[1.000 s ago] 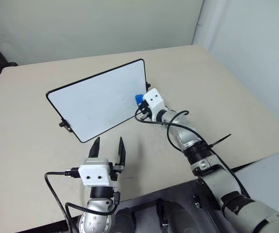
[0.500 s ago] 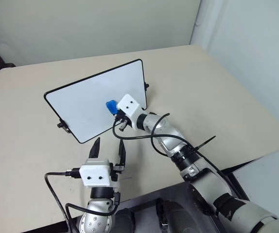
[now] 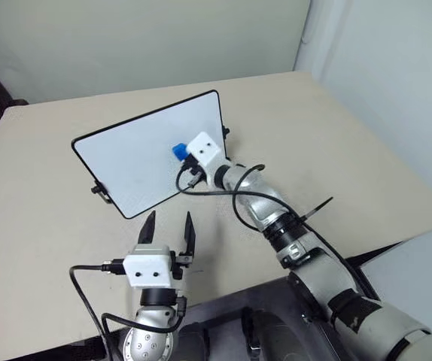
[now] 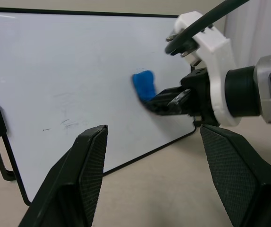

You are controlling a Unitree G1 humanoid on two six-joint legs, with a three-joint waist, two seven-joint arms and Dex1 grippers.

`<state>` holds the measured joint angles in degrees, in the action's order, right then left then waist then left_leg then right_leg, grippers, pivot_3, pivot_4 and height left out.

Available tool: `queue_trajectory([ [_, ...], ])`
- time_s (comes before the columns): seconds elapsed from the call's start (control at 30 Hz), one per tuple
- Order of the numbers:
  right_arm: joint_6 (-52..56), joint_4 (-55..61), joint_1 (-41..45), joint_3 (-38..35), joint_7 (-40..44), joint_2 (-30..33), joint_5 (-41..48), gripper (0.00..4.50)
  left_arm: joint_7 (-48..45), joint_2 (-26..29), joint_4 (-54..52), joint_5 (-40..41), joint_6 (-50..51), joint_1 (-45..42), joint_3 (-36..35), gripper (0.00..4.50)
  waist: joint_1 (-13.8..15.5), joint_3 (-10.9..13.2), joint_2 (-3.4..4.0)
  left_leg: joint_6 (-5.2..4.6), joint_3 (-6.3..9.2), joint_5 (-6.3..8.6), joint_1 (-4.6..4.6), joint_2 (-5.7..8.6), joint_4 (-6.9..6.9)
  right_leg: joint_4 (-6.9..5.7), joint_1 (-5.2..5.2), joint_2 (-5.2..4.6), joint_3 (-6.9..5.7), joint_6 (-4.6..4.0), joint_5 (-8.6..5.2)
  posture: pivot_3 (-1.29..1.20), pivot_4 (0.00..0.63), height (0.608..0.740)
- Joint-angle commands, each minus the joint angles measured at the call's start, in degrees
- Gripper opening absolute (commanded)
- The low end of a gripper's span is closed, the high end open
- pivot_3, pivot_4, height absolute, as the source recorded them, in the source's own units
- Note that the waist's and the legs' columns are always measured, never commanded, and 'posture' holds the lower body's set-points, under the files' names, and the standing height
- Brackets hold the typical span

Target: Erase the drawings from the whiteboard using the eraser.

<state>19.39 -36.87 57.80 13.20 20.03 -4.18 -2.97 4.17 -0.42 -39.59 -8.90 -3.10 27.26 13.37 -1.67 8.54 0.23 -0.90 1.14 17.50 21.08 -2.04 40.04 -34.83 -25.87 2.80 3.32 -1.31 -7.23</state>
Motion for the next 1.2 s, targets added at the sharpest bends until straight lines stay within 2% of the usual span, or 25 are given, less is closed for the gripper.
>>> queue_trajectory([
  [0.03, 0.8, -0.4, 3.1, -2.8, -3.6, -0.1, -0.1, 0.34, -0.7, 0.3, -1.3, 0.3, 0.1, -0.7, 0.1, 3.42, 0.0, 0.0, -0.01, -0.01, 0.0, 0.0, -0.01, 0.01, 0.0, 0.08, -0.01, 0.0, -0.01, 0.0, 0.0, 0.0, 0.15, 0.74],
  [0.27, 1.7, 1.3, 1.5, -1.8, -3.2, 0.4, -1.4, 0.34, -0.8, 0.1, -0.9, 0.0, 0.3, -1.4, 0.3, 3.42, -0.2, 0.0, 0.0, 0.0, 0.06, -0.04, -0.05, 0.1, 0.04, 0.27, -0.12, 0.04, -0.05, 0.15, 0.1, 0.0, 0.15, 0.74],
  [0.4, 5.7, 11.9, -3.1, -1.5, 1.5, 3.5, 0.3, 0.34, -0.6, 0.0, -1.0, -0.2, 0.3, -1.3, 0.6, 3.42, 0.0, 0.0, 0.0, 0.36, 0.01, 0.21, -0.05, 0.1, 0.06, 0.28, -0.2, 0.03, -0.02, 0.17, 0.49, 0.0, 0.15, 0.74],
  [0.7, 21.9, 41.4, -15.3, -3.1, 13.1, 16.5, 6.9, 0.34, -0.6, 0.0, -1.7, -0.3, -0.1, 0.0, 1.1, 3.42, 0.7, 0.0, 0.0, 0.24, -0.13, 0.47, 0.11, 0.1, 0.04, 0.39, -0.35, 0.02, -0.02, -0.1, 0.32, 0.0, 0.15, 0.74],
  [0.87, 39.9, 50.9, -18.2, -6.3, 17.1, 25.6, 13.0, 0.34, -0.7, 0.2, -2.1, -1.2, 0.4, 0.0, 2.3, 3.42, 0.9, 0.0, 0.0, 0.14, -0.19, 0.57, 0.04, 0.1, 0.06, 0.76, -0.12, 0.02, -0.02, 0.05, 0.31, 0.0, 0.15, 0.74],
  [1.03, 45.1, 53.7, -25.0, -5.7, 20.9, 35.8, 16.0, 0.34, -0.7, 0.1, -1.9, -1.8, 0.8, -0.2, 3.2, 3.42, 1.4, 0.0, 0.0, 0.08, -0.2, 0.58, -0.19, 0.17, 0.14, 0.91, 0.3, 0.02, 0.02, 0.5, 0.07, 0.0, 0.15, 0.74],
  [1.17, 43.8, 53.0, -27.7, -5.2, 21.0, 38.4, 16.5, 0.34, -0.7, 0.1, -1.6, -2.0, 1.0, -0.6, 3.3, 3.42, 1.3, 0.0, 0.02, -0.12, -0.23, 0.69, -0.25, 0.22, 0.17, 0.92, 0.33, 0.0, 0.09, 0.86, -0.02, 0.0, 0.15, 0.74],
  [1.2, 43.3, 52.5, -28.0, -5.1, 20.9, 38.6, 16.4, 0.67, -0.8, 0.1, -1.6, -2.0, 1.1, -0.7, 3.3, 3.42, 1.2, 0.0, 0.02, -0.12, -0.27, 0.69, -0.32, 0.22, 0.16, 0.91, 0.36, 0.0, 0.09, 0.84, 0.03, 0.0, 0.15, 0.74],
])
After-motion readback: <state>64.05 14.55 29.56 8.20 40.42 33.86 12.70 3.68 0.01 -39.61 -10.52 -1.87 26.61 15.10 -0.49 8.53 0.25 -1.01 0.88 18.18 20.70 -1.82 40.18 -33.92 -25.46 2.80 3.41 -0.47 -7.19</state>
